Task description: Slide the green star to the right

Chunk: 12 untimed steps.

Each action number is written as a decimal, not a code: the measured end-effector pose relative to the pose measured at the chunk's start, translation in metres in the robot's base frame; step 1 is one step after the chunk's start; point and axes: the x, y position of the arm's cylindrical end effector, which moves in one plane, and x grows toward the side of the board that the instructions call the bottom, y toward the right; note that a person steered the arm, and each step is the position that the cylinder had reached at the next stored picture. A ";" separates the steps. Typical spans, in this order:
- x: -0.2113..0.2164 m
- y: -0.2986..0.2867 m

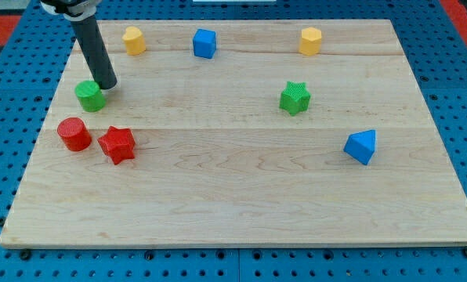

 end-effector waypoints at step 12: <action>0.044 0.222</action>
